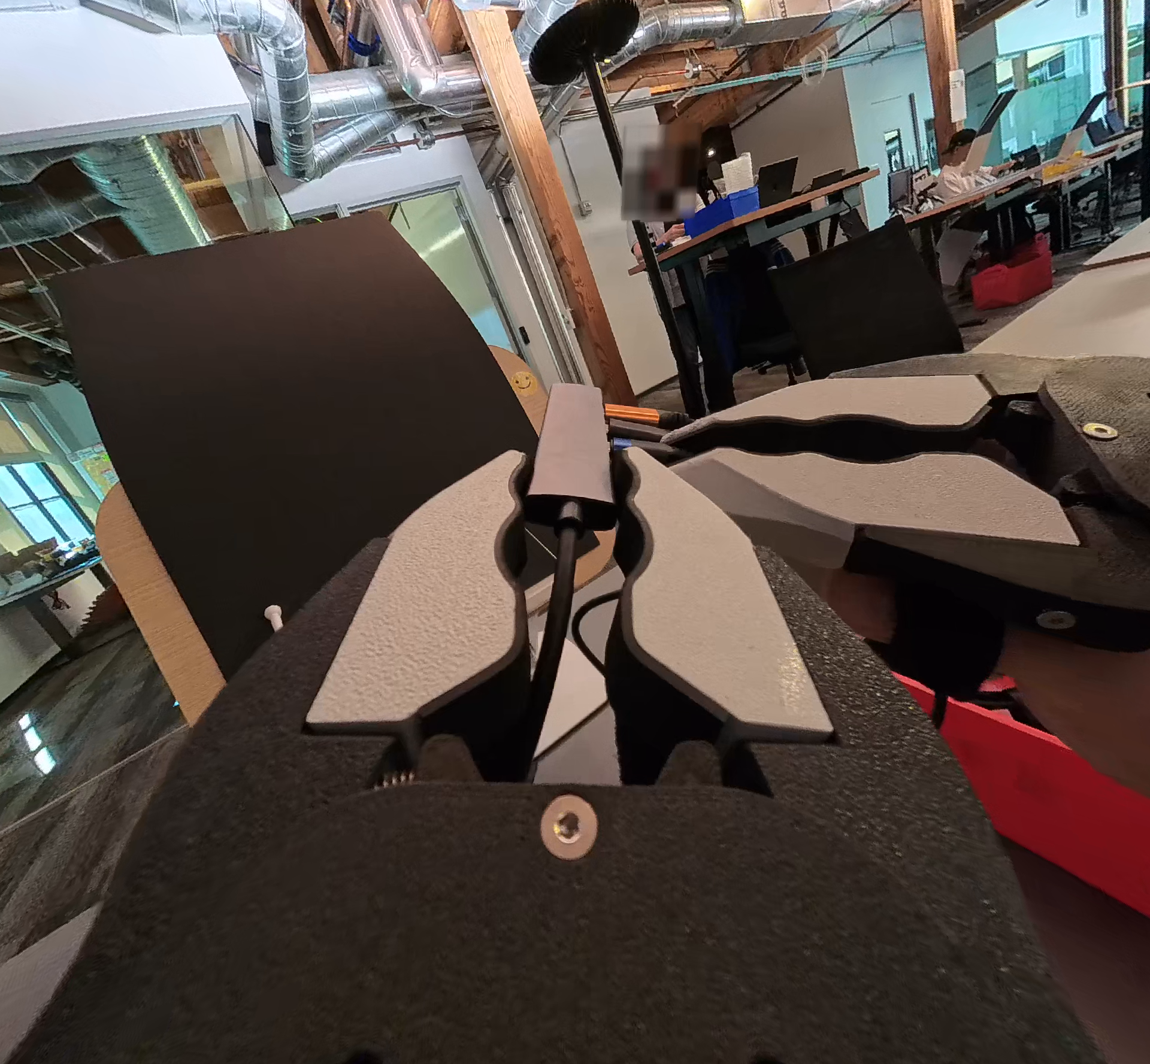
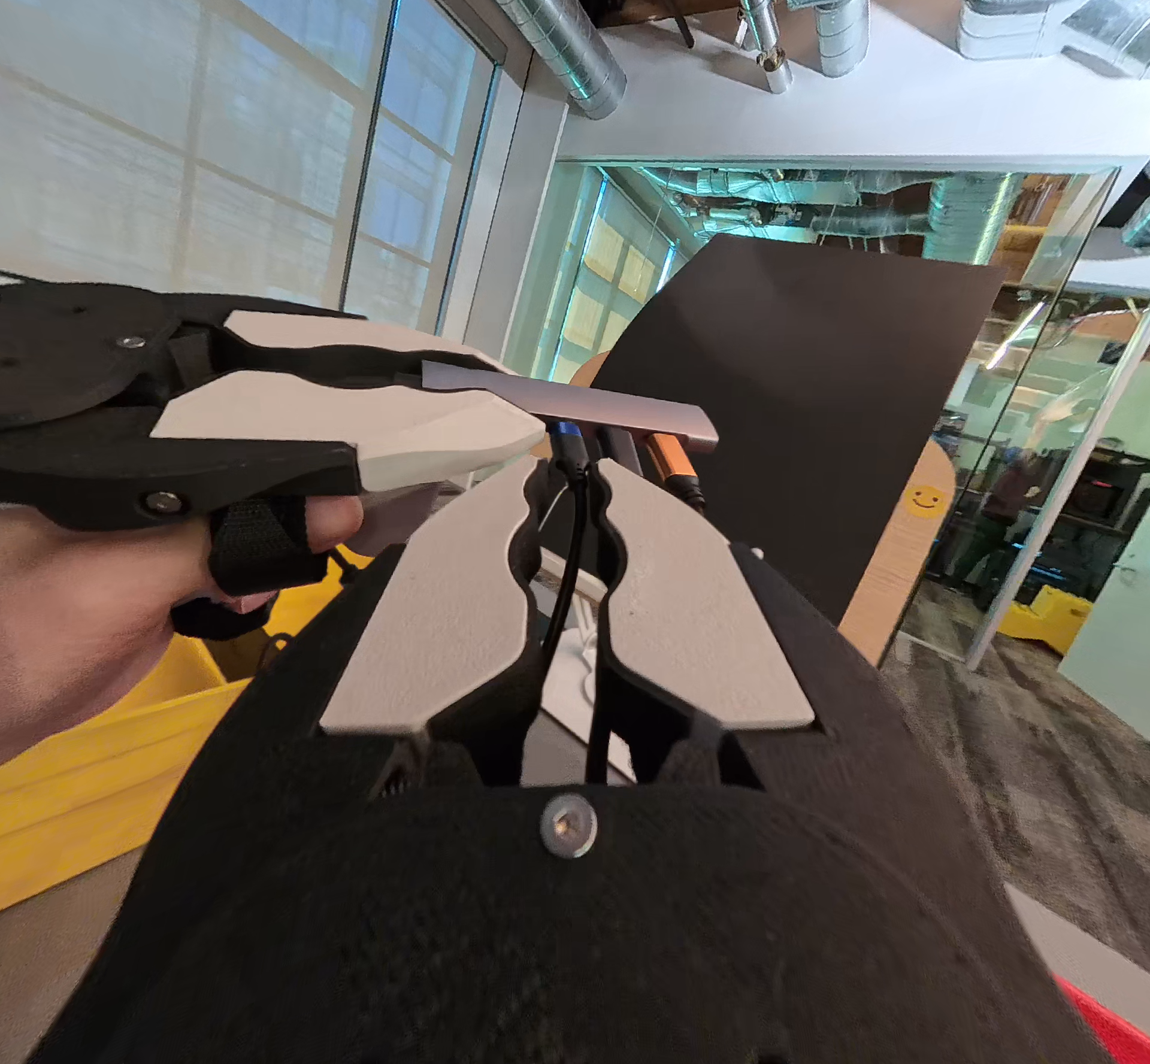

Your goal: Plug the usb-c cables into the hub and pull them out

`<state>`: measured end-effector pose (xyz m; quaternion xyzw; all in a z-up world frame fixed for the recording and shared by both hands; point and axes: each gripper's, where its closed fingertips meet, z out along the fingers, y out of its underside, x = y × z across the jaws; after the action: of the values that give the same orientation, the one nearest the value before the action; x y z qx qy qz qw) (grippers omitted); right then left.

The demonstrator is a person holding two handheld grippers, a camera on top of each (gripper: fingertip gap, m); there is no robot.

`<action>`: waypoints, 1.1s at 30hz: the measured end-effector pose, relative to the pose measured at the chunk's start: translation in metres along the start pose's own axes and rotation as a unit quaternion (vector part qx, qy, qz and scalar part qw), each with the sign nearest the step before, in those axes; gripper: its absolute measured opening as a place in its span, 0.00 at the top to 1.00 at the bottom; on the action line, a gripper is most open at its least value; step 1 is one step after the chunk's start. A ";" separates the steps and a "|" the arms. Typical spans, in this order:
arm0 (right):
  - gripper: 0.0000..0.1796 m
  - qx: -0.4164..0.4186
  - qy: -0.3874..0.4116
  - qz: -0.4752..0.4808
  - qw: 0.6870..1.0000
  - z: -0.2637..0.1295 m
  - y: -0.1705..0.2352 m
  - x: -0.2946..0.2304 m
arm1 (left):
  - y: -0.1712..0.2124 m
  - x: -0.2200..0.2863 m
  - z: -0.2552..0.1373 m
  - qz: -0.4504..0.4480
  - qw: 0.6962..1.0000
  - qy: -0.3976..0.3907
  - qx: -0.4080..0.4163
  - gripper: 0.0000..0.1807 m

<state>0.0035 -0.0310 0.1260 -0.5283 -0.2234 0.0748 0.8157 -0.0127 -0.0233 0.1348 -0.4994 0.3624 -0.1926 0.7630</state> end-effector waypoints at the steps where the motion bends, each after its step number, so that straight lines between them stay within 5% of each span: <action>1: 0.94 0.001 0.000 0.007 1.000 0.000 0.000 0.001 | 0.000 0.000 0.000 0.002 1.000 0.000 0.001 0.87; 13: 0.94 0.016 -0.022 0.022 0.999 -0.003 -0.006 -0.001 | -0.008 0.001 -0.004 0.062 0.998 -0.016 0.021 0.87; 33: 0.93 0.007 0.026 -0.148 0.989 -0.003 -0.008 0.000 | -0.007 0.005 -0.003 -0.019 1.000 0.019 0.012 0.87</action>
<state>0.0042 -0.0367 0.1321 -0.4854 -0.2774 -0.0586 0.8270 -0.0114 -0.0316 0.1380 -0.4929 0.3653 -0.2211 0.7581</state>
